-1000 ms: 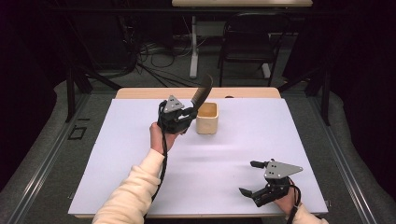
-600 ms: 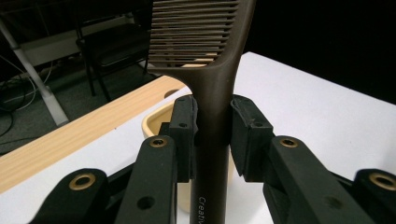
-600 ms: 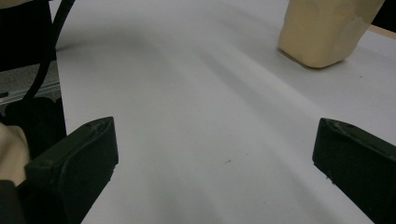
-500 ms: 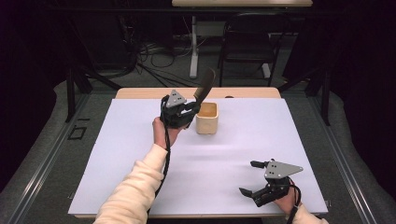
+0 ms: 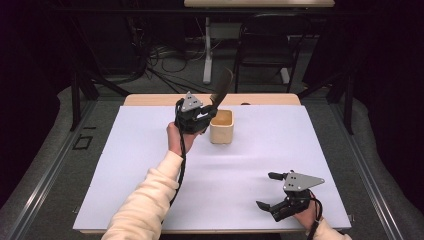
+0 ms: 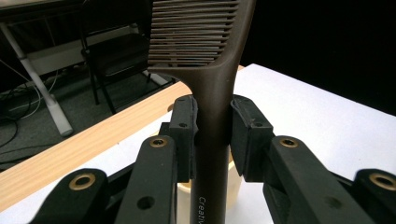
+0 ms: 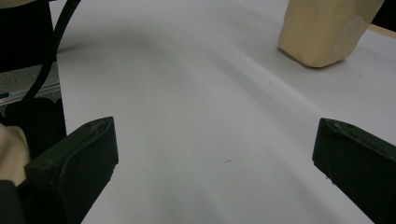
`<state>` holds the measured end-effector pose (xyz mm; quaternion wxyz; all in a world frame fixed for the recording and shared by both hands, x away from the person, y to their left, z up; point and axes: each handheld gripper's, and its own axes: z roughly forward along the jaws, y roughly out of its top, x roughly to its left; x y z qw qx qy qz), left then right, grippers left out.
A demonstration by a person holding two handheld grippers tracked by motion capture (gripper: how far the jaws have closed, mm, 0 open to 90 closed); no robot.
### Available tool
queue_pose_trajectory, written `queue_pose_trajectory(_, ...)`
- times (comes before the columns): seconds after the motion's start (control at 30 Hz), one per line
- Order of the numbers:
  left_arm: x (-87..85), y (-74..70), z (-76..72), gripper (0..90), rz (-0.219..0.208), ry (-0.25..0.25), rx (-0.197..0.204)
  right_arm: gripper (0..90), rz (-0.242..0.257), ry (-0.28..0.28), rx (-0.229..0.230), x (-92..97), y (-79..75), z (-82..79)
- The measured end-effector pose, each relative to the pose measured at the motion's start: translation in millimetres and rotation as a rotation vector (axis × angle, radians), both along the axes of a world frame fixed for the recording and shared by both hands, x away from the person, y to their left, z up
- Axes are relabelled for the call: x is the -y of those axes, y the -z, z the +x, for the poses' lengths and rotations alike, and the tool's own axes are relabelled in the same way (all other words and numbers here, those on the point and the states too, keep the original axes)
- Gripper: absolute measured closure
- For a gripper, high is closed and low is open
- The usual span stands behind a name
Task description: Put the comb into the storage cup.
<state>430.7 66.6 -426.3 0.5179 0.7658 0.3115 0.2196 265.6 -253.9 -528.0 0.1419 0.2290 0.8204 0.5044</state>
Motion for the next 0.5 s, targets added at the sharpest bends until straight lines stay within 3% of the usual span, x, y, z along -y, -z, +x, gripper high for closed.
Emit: queue_pose_trajectory(0.5, 2.9, -3.0, 9.0, 72.0, -0.018, -0.011, 0.022, 0.0, 0.003, -0.001, 0.0, 0.1, 0.5, 0.8)
